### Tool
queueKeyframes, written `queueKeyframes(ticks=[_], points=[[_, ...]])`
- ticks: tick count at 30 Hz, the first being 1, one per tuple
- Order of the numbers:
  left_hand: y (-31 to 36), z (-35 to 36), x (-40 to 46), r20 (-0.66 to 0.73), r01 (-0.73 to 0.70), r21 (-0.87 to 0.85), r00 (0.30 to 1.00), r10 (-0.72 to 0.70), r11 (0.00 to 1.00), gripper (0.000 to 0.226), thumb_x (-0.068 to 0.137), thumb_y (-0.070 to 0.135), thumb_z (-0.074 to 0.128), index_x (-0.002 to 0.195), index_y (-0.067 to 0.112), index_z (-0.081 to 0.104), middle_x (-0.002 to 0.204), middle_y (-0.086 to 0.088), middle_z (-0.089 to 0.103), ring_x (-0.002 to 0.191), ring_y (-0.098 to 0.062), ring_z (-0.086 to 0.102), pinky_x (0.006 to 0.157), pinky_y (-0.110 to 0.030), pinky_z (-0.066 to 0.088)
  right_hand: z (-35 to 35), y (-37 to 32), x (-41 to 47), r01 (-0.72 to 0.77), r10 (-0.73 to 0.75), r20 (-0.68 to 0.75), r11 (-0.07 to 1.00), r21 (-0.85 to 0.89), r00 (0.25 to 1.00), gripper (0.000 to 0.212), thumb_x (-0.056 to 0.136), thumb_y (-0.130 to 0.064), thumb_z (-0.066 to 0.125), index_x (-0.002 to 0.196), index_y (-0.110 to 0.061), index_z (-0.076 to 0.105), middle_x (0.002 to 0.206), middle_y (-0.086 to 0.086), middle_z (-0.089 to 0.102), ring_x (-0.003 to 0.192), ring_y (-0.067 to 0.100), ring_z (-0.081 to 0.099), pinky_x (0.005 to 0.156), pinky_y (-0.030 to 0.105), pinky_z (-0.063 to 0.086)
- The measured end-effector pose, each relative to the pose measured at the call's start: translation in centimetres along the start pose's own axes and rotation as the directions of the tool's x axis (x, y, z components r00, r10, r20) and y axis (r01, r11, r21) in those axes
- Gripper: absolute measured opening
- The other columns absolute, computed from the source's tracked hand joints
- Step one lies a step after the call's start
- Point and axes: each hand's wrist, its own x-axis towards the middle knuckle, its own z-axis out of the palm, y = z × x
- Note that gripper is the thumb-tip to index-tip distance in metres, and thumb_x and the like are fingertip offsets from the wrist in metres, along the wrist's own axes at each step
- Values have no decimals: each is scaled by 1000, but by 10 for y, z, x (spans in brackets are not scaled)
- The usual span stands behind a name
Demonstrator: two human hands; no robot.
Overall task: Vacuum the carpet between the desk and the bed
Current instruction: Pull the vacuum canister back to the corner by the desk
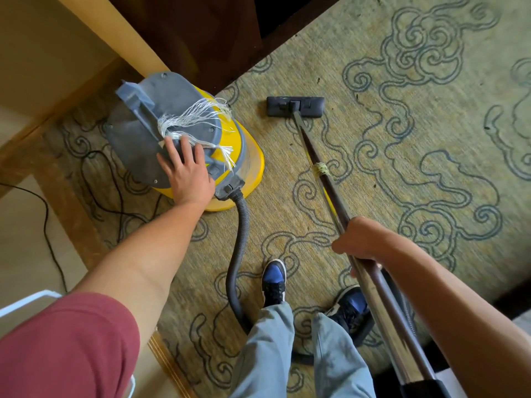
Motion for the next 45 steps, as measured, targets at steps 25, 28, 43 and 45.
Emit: queueKeyframes(ticks=[25, 28, 43, 45], points=[[-33, -62, -10, 179, 63, -288, 984, -11, 955, 63, 87, 38, 69, 142, 16, 50, 161, -9, 28, 154, -32, 18, 119, -58, 25, -11, 14, -68, 118, -121, -161, 993, -26, 980, 92, 87, -3, 57, 160, -39, 14, 107, 12, 65, 67, 23, 74, 62, 43, 64], [-39, -83, -14, 207, 113, -328, 977, -46, 938, 61, 89, 35, 66, 143, 14, 49, 160, -11, 29, 150, -33, 25, 118, -53, 29, -8, 17, -90, 122, -126, -145, 992, -32, 981, 91, 89, -4, 58, 161, -38, 12, 105, 12, 62, 69, 23, 74, 62, 41, 64], [-87, -211, 2, 217, 204, -491, 970, -107, 847, 48, 94, 36, 61, 134, 11, 57, 150, -12, 40, 140, -34, 40, 113, -48, 38, -34, -19, -192, 106, -118, -237, 992, -61, 964, 90, 83, -10, 58, 159, -35, 19, 91, 4, 65, 40, 8, 64, 42, 22, 51], [-92, -215, 4, 256, 247, -526, 958, -125, 814, 50, 93, 37, 62, 134, 9, 56, 149, -12, 40, 138, -35, 41, 113, -49, 39, -40, -20, -200, 97, -109, -237, 993, -60, 965, 90, 83, -9, 59, 159, -35, 20, 86, 2, 62, 46, 12, 67, 46, 26, 57]])
